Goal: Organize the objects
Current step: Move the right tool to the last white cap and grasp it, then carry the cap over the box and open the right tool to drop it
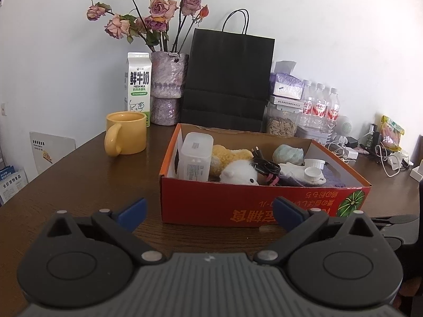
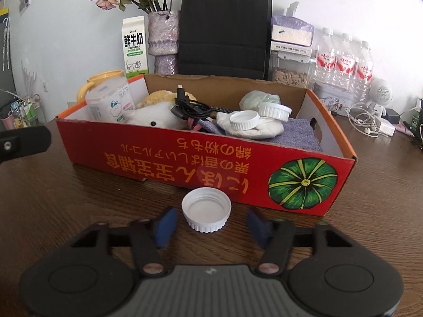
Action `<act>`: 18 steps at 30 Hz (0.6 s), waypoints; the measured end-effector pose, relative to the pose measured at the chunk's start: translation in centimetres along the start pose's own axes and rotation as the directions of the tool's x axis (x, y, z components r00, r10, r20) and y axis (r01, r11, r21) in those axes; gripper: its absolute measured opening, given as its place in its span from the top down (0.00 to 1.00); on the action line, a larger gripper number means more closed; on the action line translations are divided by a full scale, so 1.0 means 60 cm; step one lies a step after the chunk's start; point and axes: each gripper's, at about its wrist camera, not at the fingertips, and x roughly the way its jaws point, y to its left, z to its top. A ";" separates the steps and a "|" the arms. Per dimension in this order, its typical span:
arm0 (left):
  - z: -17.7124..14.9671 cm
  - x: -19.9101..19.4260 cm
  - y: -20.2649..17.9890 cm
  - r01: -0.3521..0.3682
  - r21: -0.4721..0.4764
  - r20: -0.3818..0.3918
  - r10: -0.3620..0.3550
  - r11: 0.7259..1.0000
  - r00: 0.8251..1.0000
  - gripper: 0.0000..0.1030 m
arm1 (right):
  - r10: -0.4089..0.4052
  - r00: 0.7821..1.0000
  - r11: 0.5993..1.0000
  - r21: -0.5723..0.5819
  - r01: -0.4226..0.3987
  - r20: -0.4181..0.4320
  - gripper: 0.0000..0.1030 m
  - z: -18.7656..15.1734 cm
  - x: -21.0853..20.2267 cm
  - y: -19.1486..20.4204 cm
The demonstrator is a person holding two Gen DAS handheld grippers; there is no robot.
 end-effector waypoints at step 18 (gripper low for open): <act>0.048 0.001 -0.011 0.003 0.014 0.036 -0.003 1.000 0.999 0.00 | 0.014 0.981 1.000 -0.027 -0.009 0.194 0.63 0.037 -0.082 0.005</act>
